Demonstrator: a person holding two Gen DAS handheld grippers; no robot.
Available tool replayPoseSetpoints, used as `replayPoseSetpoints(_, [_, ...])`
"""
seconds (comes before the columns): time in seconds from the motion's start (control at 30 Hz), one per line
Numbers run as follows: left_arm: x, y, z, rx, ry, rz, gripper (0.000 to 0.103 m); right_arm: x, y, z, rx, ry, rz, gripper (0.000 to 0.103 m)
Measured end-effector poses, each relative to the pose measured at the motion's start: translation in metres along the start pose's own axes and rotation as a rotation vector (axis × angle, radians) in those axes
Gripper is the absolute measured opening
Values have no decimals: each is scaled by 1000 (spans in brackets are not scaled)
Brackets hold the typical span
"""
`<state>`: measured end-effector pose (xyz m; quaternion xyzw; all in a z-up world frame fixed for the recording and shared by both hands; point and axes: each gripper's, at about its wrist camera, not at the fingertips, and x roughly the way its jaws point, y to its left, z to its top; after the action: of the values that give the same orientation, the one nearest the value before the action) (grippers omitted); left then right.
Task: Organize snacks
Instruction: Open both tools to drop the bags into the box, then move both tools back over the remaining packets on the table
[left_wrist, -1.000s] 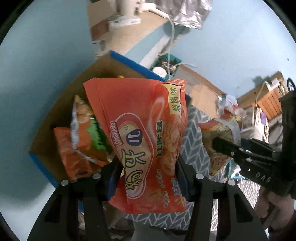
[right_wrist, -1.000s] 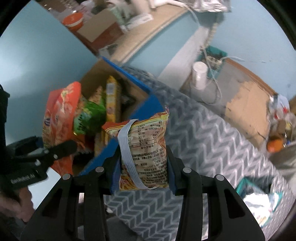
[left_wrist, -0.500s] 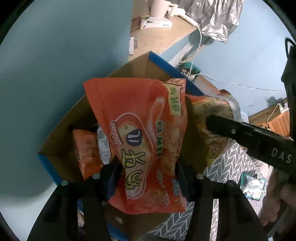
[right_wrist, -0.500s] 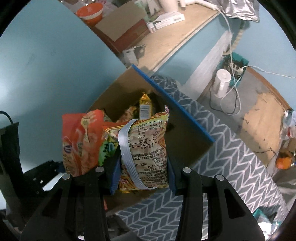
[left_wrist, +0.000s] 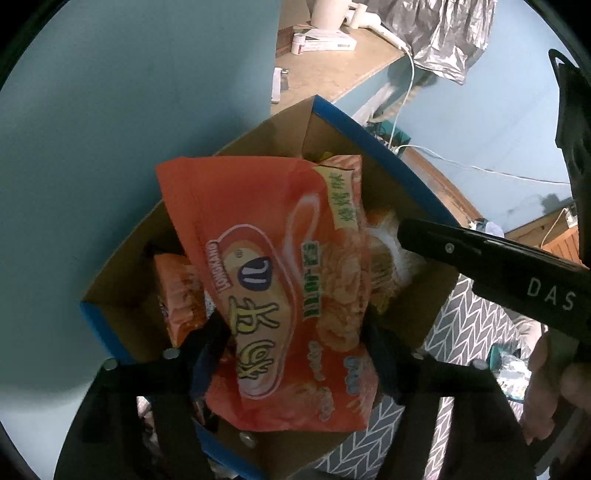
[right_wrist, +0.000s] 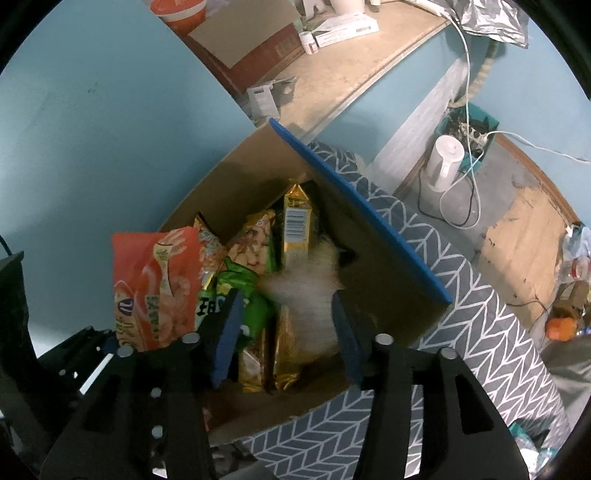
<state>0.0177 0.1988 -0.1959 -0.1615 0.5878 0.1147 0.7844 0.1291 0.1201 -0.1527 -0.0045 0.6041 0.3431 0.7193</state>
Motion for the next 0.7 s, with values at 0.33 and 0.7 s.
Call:
replayPoseSetpoints(0.33, [-11,-6,0,41,-21,43,82,-17,-17,-6,48,-32,0,56])
replayPoseSetpoints(0.7, [-26,-25,-12,65,-9,23,82,-47,-55,-35,68,-49,-62,59])
